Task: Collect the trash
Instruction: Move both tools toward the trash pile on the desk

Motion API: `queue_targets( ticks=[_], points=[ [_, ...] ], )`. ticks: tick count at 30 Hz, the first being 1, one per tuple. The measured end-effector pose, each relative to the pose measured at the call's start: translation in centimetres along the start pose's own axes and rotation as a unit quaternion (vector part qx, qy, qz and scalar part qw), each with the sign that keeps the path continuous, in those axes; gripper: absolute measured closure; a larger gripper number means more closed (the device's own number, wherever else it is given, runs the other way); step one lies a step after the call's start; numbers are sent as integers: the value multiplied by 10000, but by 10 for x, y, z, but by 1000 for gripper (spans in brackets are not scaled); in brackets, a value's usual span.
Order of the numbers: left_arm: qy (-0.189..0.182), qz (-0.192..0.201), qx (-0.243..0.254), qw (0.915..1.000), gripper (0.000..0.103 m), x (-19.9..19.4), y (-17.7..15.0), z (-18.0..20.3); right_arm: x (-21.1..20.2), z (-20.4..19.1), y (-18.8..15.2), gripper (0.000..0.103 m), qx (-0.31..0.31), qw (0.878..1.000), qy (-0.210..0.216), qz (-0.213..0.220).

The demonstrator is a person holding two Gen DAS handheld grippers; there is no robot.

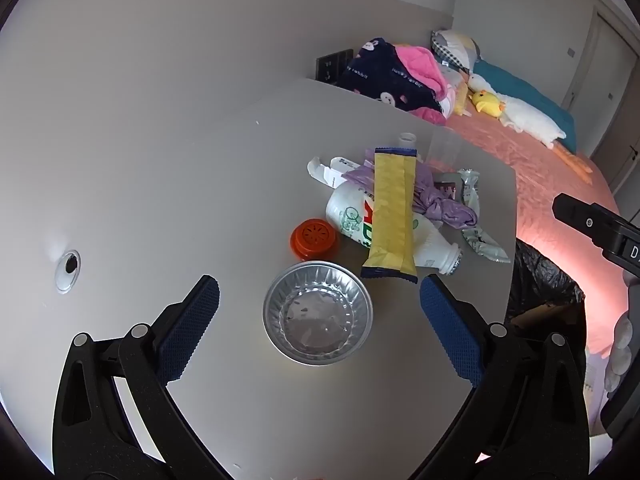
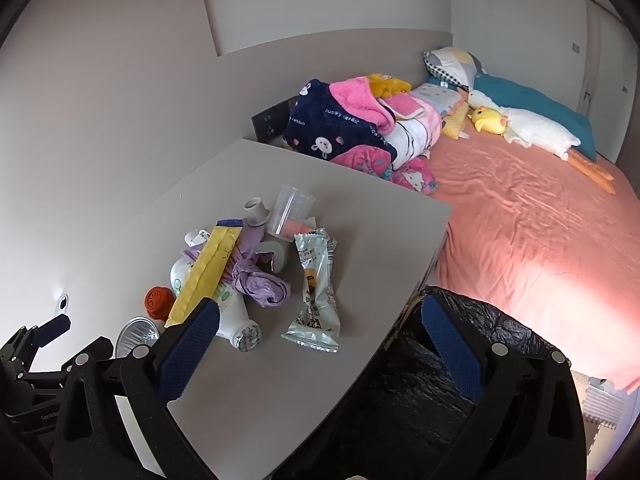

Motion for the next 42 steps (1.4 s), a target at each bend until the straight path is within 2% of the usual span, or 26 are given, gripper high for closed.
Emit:
queue_targets(
  ticks=[8,10,21,27,42],
  points=[
    [102,-16,76,9999,6,0,3,0,-3,1,1,2,-5,10000,-15,13],
    [-20,9,53,10000,6,-6,3,2,-5,1,1,2,-2,10000,-9,12],
    [-154,80,53,9998,6,-6,1,3,-7,5,1,2,34,10000,-45,47],
    [-54,156,87,9998,6,-6,0,3,-8,4,1,2,32,10000,-44,42],
    [-100,186,105,9997,6,-8,-2,5,-9,8,1,2,32,10000,-65,58]
  ],
)
Point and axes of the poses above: each gripper's, at about its wrist camera, not at the fingertips, and x roughly the way its jaws point, z to its right, y to its top, the point moved 6 cm from there along x, roughly the way its jaws point, and after that the axes turned 15 degrees about -z, right-handed, at the moved point
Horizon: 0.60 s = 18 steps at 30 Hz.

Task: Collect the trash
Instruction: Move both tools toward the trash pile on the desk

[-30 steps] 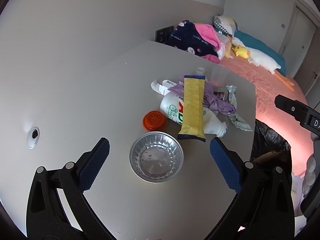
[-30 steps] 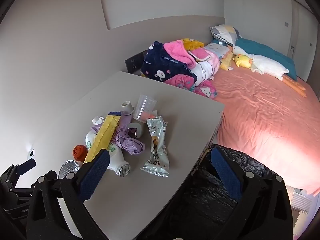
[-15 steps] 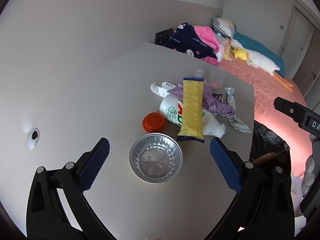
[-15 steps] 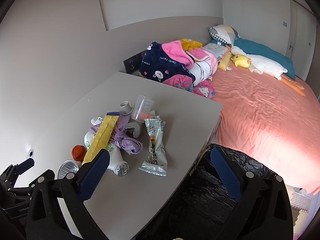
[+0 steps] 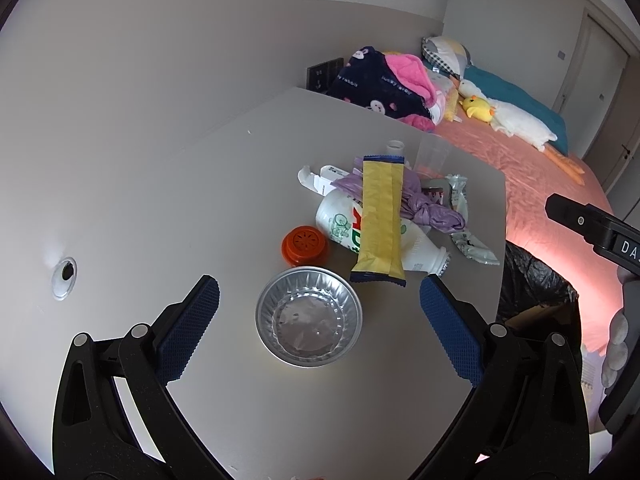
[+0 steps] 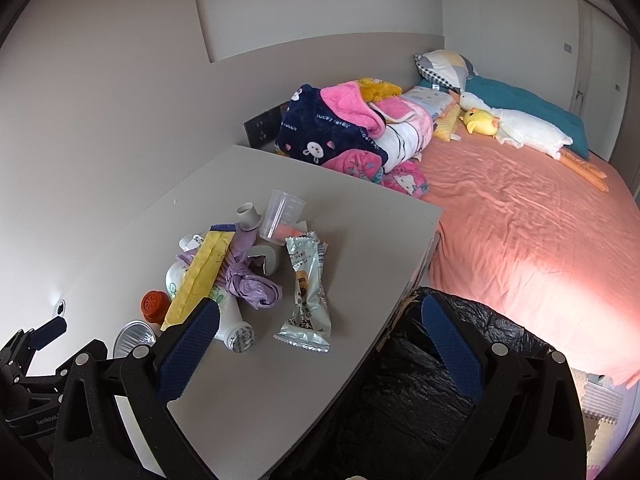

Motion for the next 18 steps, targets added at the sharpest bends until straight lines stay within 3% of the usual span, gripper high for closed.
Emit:
queue_targets(
  ticks=[18],
  points=[
    [-10,-16,13,10000,6,5,-1,0,11,0,-4,2,31,10000,1,-67]
  ],
)
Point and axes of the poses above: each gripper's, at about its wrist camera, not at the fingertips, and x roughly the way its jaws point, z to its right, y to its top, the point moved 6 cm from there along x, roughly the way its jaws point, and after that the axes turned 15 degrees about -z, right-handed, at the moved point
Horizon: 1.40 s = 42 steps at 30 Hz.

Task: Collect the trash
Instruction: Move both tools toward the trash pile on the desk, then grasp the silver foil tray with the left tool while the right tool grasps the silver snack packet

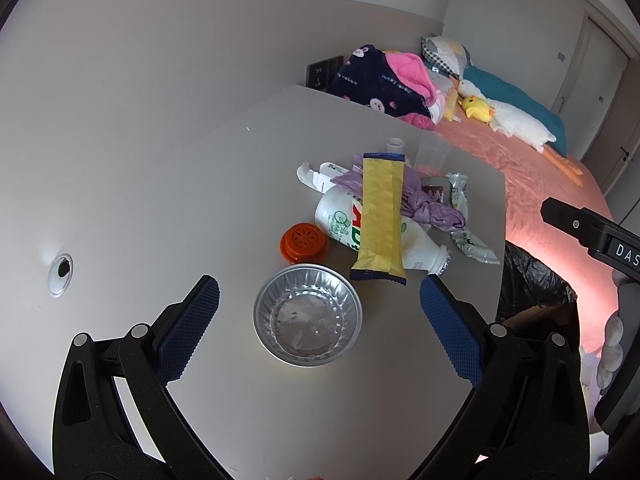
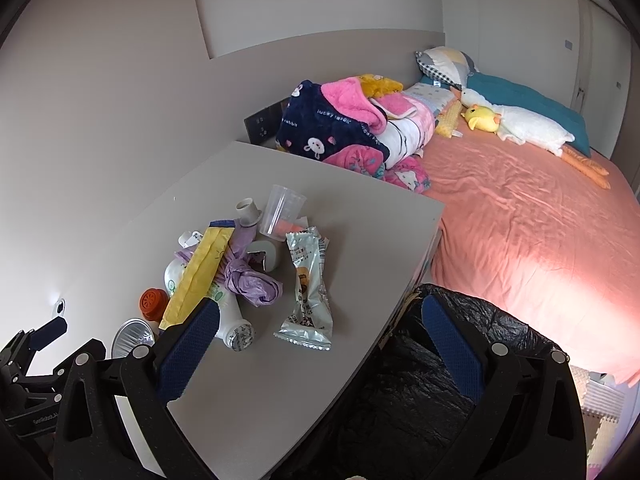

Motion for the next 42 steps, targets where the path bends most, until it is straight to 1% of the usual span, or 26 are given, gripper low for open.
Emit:
queue_targets(
  ticks=[11,16,20,25,33,36,38,40,41,42],
  points=[
    [47,-94,86,9999,6,12,-1,2,16,-2,1,2,4,9999,5,-116],
    [89,-260,29,9996,6,28,-4,-4,29,-3,2,2,-16,9997,-4,-249],
    [55,-413,-10,9991,6,43,-5,-8,40,-2,5,2,-7,9994,-12,-334],
    [67,-593,33,9982,6,59,-6,-10,57,-2,9,2,26,9988,-16,-497],
    [168,-794,97,9967,6,78,-1,-14,82,-3,17,2,-8,9978,-23,-657],
    [153,-872,74,9960,6,85,-2,-17,91,-3,21,2,-22,9975,-31,-710],
    [100,-910,24,9958,6,89,-2,-20,98,0,24,7,13,9972,-79,-738],
    [52,-954,-28,9954,6,92,-3,-22,106,4,27,14,84,9966,-129,-813],
    [43,-976,-47,9952,6,94,-5,-24,110,6,28,15,120,9961,-137,-869],
    [36,-995,-60,9950,6,95,-6,-25,114,8,28,19,119,9955,-115,-934]
  ],
)
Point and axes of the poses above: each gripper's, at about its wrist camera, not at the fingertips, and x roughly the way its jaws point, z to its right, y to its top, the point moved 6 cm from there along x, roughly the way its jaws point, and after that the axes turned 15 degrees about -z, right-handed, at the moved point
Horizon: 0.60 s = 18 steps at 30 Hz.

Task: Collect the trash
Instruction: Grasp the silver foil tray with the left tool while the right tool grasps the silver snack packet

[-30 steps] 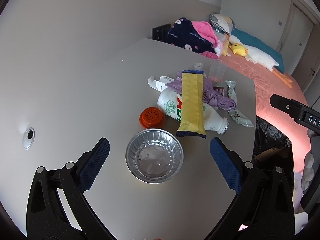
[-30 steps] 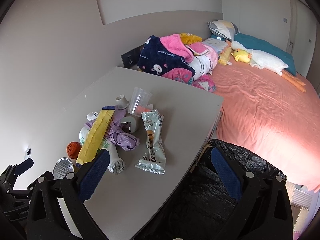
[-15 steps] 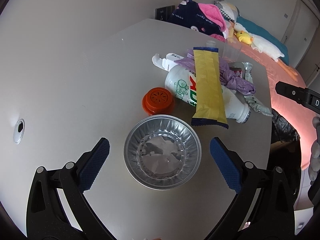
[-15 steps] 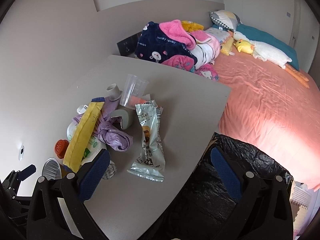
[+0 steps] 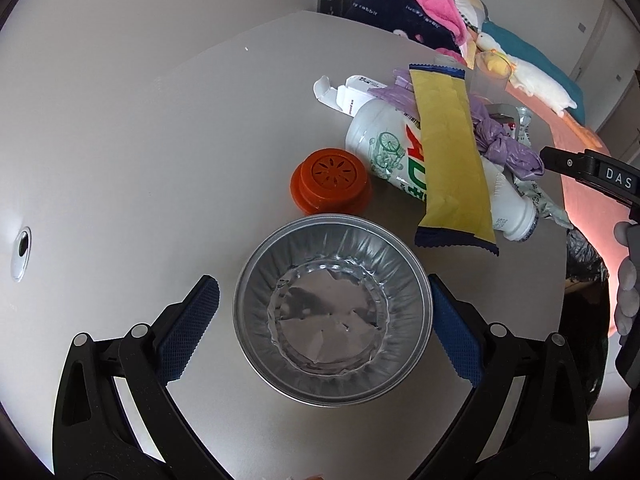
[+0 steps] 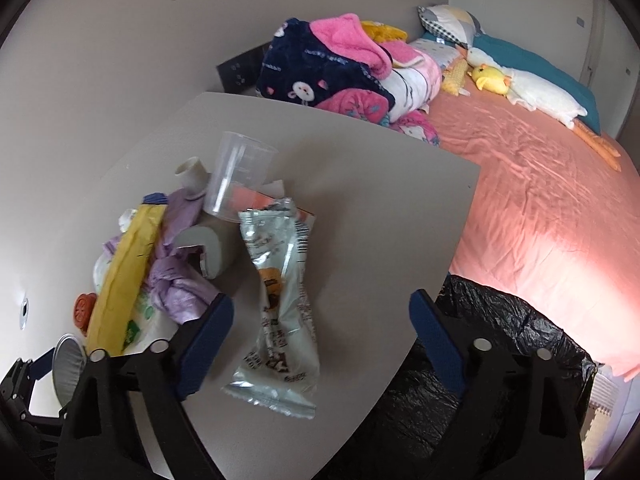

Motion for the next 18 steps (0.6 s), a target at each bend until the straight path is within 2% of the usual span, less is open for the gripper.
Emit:
queue_targets(
  ticks=[4,8,12,14,15,18],
  points=[
    [4,-50,-38,10000,6,4,0,-5,11,-2,-1,31,-133,9997,-79,-163],
    [26,-77,-68,9999,6,6,-2,-9,17,-6,-4,35,-201,9995,-60,-233],
    [16,-108,-121,9999,6,10,2,-10,26,-10,-7,44,-306,9988,-85,-382],
    [43,-64,-157,9998,9,10,3,-12,25,-12,-9,52,-376,9986,-209,-315],
    [48,-38,-170,9998,10,10,5,-14,25,-13,-8,63,-394,9986,-212,-296],
    [144,81,-176,9997,18,9,6,-17,24,-13,-9,68,-375,9988,-110,-288]
  ],
)
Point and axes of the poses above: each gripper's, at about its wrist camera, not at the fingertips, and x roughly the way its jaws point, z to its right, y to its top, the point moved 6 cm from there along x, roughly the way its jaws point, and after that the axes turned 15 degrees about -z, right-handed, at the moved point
